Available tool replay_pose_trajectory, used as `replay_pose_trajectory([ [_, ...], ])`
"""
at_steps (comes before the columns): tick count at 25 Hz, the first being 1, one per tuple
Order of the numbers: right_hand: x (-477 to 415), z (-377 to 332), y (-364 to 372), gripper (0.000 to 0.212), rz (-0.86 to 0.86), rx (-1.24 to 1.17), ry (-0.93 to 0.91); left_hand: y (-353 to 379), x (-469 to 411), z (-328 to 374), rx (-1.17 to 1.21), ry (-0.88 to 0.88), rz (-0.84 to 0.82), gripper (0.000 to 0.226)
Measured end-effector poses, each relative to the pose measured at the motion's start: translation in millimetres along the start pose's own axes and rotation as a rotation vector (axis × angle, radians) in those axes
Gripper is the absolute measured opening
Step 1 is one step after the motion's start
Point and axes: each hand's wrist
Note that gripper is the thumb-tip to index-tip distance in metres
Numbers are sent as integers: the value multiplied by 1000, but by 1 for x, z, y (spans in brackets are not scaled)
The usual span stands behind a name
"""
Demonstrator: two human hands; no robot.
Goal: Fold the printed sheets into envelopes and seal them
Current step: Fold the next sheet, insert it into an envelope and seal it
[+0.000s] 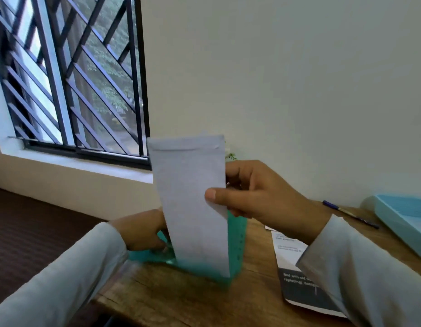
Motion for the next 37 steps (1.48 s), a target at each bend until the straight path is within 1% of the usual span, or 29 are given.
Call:
replay_pose_trajectory([
  [3,6,-15,-27,19,125,16,-74,-9,-1,13,18,49,38,18],
  [4,8,-17,-35,20,168,33,-90,-15,1,19,48,83,69,18],
  [5,12,-19,-44,20,215,46,-106,-19,1,24,56,95,136,21],
  [7,17,-17,-62,20,320,52,-129,-27,-3,28,112,143,374,27],
  [9,25,-10,-80,21,434,63,-135,-38,-9,43,166,229,567,31],
  [11,31,4,-93,23,508,64,-119,-49,-12,72,192,352,668,34],
  [12,35,13,-98,25,536,58,-103,-53,-15,89,202,408,686,38],
  [13,40,22,-101,26,559,49,-84,-54,-20,106,216,446,668,43],
  [15,51,42,-106,28,591,-2,-43,-50,-35,135,321,488,574,51],
  [17,61,60,-110,29,601,-71,7,-45,-54,158,497,524,498,49],
  [20,75,84,-115,28,650,-160,93,-35,-86,178,658,534,534,29],
  [22,84,99,-120,28,710,-262,195,-24,-107,183,713,513,557,28],
  [23,87,105,-123,29,719,-349,266,-19,-117,185,726,505,562,28],
  [24,89,111,-125,30,702,-461,327,-14,-125,185,726,492,572,28],
  [26,93,120,-127,39,638,-686,382,-6,-142,183,707,454,594,28],
  [28,95,126,-128,48,593,-779,385,1,-156,180,649,416,612,28],
  [30,98,132,-128,51,577,-767,364,8,-169,177,572,381,632,28],
  [33,103,148,-131,49,582,-703,332,21,-182,174,483,334,627,30],
  [37,106,179,-131,34,649,-658,361,42,-194,171,360,271,591,35],
])
Point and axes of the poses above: each hand's wrist, its own x-axis away from the middle knuckle, its own y-axis out of the palm, z = x × y, and after that the axes turned 5 degrees about -z, right-handed
